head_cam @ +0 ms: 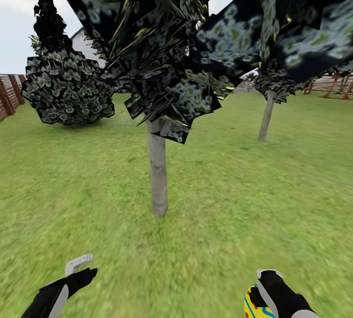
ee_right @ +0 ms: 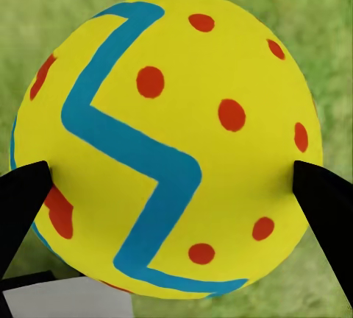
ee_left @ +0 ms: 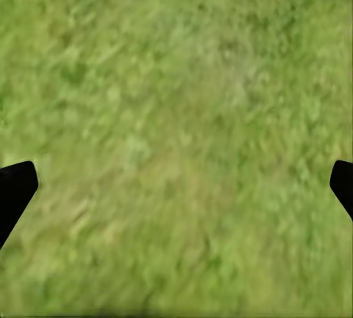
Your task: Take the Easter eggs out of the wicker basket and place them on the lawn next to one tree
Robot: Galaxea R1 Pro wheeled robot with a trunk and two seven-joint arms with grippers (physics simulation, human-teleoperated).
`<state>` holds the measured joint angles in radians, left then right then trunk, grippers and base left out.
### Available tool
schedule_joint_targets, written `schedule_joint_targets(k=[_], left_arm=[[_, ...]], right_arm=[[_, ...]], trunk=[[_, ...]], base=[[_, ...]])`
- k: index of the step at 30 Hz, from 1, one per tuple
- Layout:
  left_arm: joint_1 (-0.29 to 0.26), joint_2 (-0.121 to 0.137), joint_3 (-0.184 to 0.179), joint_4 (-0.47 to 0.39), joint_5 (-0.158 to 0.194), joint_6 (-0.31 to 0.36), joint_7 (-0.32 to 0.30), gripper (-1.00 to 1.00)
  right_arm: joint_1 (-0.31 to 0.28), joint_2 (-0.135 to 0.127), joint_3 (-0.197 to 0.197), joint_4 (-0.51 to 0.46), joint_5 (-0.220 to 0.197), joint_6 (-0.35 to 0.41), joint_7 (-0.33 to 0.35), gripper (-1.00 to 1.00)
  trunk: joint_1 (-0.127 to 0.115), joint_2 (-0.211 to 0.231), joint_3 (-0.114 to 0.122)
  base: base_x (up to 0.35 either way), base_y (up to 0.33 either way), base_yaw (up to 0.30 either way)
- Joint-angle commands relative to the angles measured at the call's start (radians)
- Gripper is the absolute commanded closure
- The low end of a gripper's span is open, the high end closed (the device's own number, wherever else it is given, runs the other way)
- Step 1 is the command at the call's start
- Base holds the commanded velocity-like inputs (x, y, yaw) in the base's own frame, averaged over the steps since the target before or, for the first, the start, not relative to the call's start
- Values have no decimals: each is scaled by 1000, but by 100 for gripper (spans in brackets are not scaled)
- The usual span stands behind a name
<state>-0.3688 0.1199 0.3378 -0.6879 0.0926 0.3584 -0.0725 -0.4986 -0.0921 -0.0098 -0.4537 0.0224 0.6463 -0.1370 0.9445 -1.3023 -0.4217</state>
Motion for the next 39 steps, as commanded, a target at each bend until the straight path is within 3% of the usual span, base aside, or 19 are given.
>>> schedule_joint_targets(k=[1,18,31,37,39], left_arm=[[-1,0,3,-1,10,7,-3,-100],[-1,-3,2,28,9,5,-2,-100],[-1,-20,0,59,7,5,-1,-100],[-1,-30,0,59,7,4,-1,-100],[-1,-31,1,59,7,4,-1,-100]], right_arm=[[0,0,-1,-2,2,6,-1,100],[0,5,-1,-2,1,6,-2,100],[0,5,-1,-2,-1,6,-1,100],[0,2,-2,-2,-5,2,2,100],[0,-1,-2,33,-4,-66,4,100]], trunk=[[0,-1,-1],[0,-1,-1],[0,-1,-1],[0,-1,-1],[0,-1,-1]], base=[[0,0,296],[1,0,296],[316,0,19],[46,0,0],[1,0,0]])
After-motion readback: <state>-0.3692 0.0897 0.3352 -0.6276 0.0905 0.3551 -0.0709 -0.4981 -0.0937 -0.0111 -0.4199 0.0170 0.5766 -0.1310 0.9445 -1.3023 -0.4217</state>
